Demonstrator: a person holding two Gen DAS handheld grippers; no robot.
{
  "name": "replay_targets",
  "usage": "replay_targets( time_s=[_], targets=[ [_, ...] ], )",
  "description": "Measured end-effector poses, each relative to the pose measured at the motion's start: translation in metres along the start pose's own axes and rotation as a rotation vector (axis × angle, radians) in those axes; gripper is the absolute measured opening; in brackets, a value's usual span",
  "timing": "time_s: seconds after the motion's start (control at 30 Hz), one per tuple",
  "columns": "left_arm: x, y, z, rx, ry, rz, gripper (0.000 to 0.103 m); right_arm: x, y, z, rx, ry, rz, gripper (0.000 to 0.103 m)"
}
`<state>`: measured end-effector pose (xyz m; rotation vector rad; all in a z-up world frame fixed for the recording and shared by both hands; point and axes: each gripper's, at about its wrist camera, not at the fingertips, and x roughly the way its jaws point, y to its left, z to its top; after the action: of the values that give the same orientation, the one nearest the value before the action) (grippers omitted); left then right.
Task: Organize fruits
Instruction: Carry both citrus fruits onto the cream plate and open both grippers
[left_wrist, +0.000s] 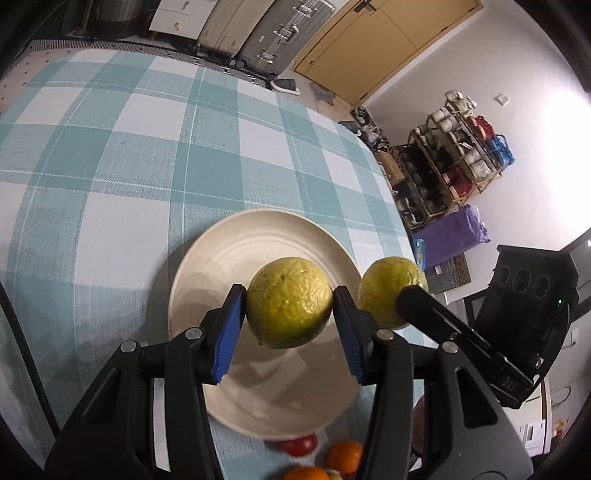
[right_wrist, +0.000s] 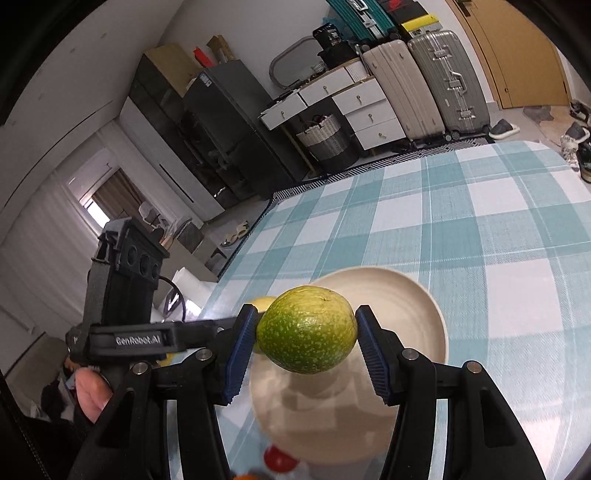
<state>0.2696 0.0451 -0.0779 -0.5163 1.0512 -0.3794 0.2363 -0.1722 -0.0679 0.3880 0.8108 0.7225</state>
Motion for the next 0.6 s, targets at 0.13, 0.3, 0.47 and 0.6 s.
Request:
replay_targets(
  time_s=[0.13,0.3,0.47,0.6],
  targets=[
    [0.016,0.005,0.013,-0.015,0.019,0.001,0.045,0.020,-0.017,0.006,0.078,0.025,0.025,0.056],
    [0.032,0.010,0.022,-0.032,0.033,0.004,0.045,0.032,-0.036,0.013,0.139,0.020,0.013,0.056],
    [0.046,0.014,0.026,-0.044,0.049,0.005,0.045,0.048,-0.050,0.014,0.186,0.056,0.009,0.056],
    [0.056,0.018,0.029,-0.057,0.062,0.009,0.045,0.056,-0.058,0.013,0.222,0.069,0.002,0.056]
  ],
)
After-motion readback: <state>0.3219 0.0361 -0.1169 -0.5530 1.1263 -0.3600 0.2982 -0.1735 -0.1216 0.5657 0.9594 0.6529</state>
